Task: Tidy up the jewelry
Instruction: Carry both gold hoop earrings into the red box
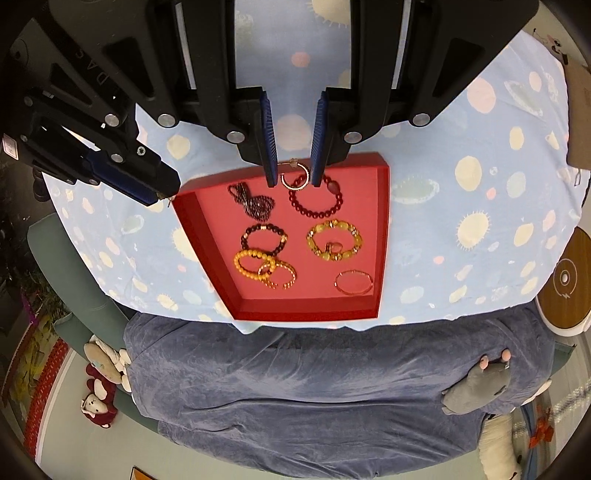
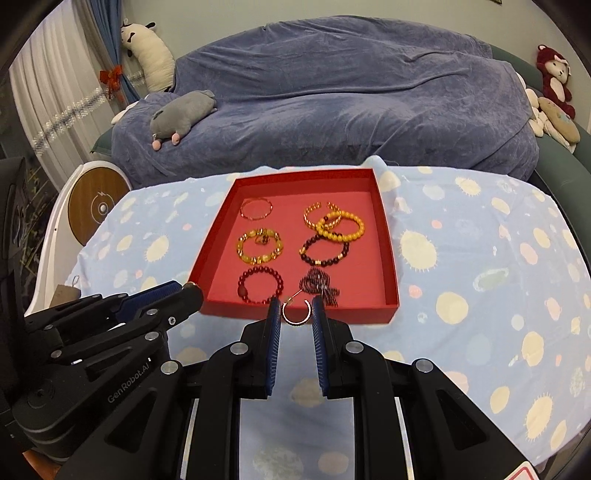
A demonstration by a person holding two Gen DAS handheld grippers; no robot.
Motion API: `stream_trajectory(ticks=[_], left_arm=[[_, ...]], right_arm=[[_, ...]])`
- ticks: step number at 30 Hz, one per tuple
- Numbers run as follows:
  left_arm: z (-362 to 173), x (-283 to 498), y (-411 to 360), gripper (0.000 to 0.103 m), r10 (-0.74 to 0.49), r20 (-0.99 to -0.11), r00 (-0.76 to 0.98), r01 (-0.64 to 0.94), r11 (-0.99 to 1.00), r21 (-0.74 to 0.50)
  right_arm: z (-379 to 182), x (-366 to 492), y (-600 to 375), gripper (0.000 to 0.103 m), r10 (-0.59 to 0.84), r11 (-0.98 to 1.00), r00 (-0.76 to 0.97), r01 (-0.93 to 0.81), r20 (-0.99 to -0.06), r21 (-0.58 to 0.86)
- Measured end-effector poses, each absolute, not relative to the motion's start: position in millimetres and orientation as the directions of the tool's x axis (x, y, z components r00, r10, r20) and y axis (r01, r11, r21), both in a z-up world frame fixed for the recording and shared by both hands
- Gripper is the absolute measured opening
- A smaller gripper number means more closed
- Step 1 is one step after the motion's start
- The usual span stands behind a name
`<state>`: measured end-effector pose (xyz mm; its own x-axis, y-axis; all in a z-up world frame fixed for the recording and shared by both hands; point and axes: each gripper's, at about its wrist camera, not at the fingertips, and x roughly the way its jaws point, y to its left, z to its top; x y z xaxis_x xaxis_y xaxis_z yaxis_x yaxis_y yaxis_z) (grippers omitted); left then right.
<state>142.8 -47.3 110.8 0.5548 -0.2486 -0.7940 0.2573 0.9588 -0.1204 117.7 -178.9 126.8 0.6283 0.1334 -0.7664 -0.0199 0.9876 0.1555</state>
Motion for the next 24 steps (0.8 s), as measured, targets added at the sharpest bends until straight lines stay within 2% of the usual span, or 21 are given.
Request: stream_trajectory(ticks=[9, 24], left_arm=[[113.6, 218.6, -61.7, 0.018, -0.246, -0.783, 0.572, 0.268, 0.958, -0.105], [56.6, 324.8, -72.8, 0.018, -0.186, -0.829, 0.527, 0.230, 0.970, -0.072]], right_arm=[[129.1, 197.4, -185.6, 0.016, 0.130, 0.989, 0.646, -0.029, -0.752, 0.146], [70.8, 302.8, -195.6, 0.016, 0.098, 0.994, 0.592, -0.012, -0.800, 0.112]])
